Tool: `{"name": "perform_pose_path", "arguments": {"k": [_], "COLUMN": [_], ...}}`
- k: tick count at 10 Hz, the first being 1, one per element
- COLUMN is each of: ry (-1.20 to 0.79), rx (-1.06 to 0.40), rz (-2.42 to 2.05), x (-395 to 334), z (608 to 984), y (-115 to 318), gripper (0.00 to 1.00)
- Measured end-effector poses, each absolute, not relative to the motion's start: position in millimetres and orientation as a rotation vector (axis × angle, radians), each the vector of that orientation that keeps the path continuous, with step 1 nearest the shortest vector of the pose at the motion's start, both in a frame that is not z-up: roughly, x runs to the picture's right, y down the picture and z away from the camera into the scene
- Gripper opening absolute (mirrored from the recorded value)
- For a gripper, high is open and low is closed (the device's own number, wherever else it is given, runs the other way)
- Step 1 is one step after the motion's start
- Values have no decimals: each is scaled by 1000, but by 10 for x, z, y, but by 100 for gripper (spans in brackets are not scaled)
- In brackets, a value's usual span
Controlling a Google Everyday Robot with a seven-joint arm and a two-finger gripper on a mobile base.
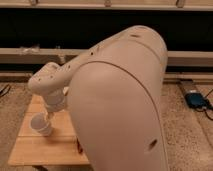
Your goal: Pick up the ceramic cup
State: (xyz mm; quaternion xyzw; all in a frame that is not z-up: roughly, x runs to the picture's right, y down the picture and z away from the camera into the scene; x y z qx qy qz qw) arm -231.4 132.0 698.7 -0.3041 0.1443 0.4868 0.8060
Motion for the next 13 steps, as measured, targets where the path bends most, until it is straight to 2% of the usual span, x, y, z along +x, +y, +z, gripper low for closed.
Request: {"name": "perform_pose_path", "arguments": {"k": [2,10,13], "ry": [296,290,296], "rx": [-644,-622,-620], "rz": [986,967,962], "x": [-2499,-2771,-2828], "z": [6944,7363,7562], "y": [1368,1330,1481], "gripper": [80,80,80]}}
